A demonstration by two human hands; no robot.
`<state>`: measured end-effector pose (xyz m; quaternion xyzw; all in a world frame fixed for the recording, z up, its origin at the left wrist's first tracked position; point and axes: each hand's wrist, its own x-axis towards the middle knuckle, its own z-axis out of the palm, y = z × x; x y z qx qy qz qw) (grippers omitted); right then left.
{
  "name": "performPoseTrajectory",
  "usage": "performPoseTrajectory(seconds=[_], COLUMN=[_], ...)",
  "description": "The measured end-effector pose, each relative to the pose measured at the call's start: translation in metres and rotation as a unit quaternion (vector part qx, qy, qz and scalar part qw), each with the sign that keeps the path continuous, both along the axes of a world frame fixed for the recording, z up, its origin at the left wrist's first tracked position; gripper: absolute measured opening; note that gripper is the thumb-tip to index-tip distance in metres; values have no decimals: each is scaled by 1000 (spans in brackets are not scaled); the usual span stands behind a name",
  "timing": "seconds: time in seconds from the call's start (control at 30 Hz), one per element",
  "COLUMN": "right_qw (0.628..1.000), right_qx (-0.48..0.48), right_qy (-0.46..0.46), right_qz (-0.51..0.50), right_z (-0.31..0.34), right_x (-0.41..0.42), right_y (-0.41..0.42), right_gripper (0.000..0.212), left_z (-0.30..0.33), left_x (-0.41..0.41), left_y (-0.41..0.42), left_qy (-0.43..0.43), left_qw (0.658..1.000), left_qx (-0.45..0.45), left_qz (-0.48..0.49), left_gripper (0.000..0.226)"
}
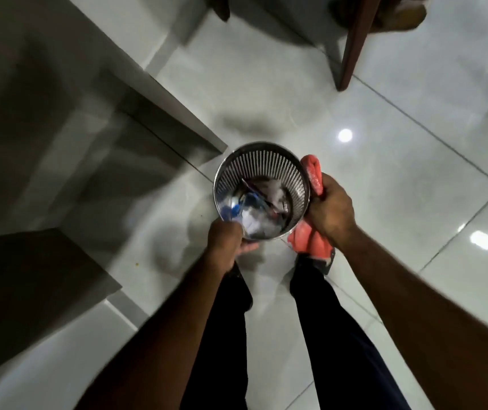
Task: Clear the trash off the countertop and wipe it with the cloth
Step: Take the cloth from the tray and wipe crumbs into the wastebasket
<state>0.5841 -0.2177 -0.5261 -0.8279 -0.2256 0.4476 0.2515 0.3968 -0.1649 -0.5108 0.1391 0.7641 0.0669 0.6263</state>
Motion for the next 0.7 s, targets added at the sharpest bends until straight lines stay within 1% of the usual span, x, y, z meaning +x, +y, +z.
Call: performPoseTrajectory(seconds=[0.1,0.17,0.23,0.33,0.4,0.47,0.5,0.57,0.63,0.7], right_qw=[997,990,981,958,948,949,956,973,977,967], right_qx=[16,34,58,67,63,72,82,103,127,168], right_qy=[-38,-69,-96,-138,-152,-134,-108,-47,-56,-110], right_qz=[71,119,159,241,274,275,260,202,160,155], right_z=[85,155,223,302,344,371,382,394,403,417], right_x=[-1,-7,-14,-29,-41,-48,-50,-45,-36,-37], right_y=[7,14,23,40,54,63,67,73,82,102], right_gripper=[53,58,64,67,64,54,46,30,17,24], left_z=[86,151,211,273,306,329,338,351,354,352], left_x=[-9,-19,-27,-40,-50,-55,-57,-59,-60,-60], left_y=[-11,-17,-21,-23,-23,-22,-21,-22,-22,-24], left_qy=[-17,-63,-105,-93,-98,-115,-125,-138,-140,-150], left_qw=[999,996,989,985,982,976,973,971,969,966], left_qx=[23,46,49,39,44,49,51,54,53,42], left_qz=[27,44,95,140,158,178,185,189,195,205], left_gripper=[32,28,23,33,35,33,30,23,19,17])
